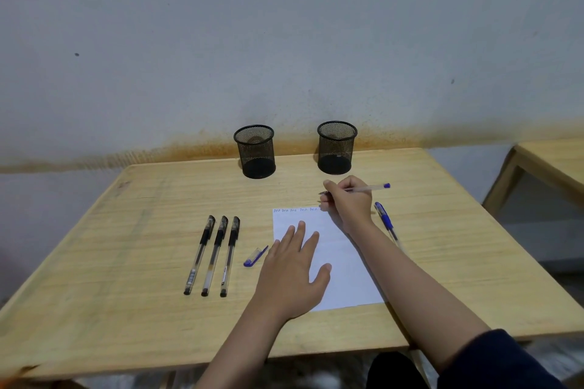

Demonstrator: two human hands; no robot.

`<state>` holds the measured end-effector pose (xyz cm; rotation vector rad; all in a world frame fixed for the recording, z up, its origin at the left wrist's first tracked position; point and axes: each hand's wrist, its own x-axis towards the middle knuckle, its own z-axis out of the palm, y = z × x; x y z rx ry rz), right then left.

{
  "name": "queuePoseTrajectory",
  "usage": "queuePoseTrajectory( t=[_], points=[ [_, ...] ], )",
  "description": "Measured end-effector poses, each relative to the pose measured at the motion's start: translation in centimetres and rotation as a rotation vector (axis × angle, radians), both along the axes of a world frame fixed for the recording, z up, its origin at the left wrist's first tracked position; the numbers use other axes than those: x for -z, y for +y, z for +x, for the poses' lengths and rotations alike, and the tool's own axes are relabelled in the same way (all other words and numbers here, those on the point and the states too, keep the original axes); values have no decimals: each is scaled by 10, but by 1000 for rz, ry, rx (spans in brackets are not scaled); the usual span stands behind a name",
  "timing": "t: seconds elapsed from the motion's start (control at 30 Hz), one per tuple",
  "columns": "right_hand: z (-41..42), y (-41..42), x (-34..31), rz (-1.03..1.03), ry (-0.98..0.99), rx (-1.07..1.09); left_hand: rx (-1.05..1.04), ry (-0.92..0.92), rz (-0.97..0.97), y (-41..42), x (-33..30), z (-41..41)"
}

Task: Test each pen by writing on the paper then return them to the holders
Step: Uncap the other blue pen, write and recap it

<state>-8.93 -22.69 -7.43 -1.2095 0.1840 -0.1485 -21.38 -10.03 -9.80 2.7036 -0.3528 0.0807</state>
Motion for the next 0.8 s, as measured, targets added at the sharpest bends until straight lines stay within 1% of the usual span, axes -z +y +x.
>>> queuePoseTrajectory(
  t=[0.07, 0.1, 0.13, 0.17, 0.2, 0.23, 0.27, 0.33, 0.37, 0.43, 0.5, 0.53, 0.63, 0.7, 0.73, 0.8],
  points=[
    [0, 0, -2, 45, 0, -36, -15, -53, -166, 1, -4, -3],
    [-1, 0, -3, 58, 5, -44, -47, -110, -278, 3, -7, -4],
    [-1, 0, -4, 58, 12, -47, -102, -205, -354, 6, -10, -5],
    [-1, 1, -4, 51, 16, -47, -174, -325, -372, 10, -11, -4],
    [-1, 1, -4, 29, 21, -50, -260, -431, -346, 15, -12, -4],
    [-2, 2, -4, 4, 20, -59, -357, -491, -295, 21, -13, -4],
    [-3, 2, -4, -25, 13, -70, -449, -488, -236, 27, -14, -4],
    [-7, 4, -6, -100, -23, -91, -572, -357, -136, 37, -20, -6],
    [-10, 5, -7, -163, -51, -92, -602, -277, -89, 42, -21, -7],
    [-14, 7, -10, -339, -128, -82, -608, -189, -9, 50, -22, -9],
    [-18, 8, -13, -469, -210, -90, -588, -164, -1, 53, -22, -10],
    [-21, 9, -17, -498, -230, -105, -574, -168, -17, 53, -21, -10],
    [-34, 12, -29, -487, -266, -198, -566, -255, -96, 52, -20, -11],
    [-49, 11, -36, -497, -293, -290, -545, -331, -196, 54, -23, -12],
    [-57, 10, -38, -483, -291, -337, -505, -357, -280, 55, -26, -13],
    [-72, 5, -42, -460, -282, -405, -385, -367, -518, 55, -35, -18]
  ],
)
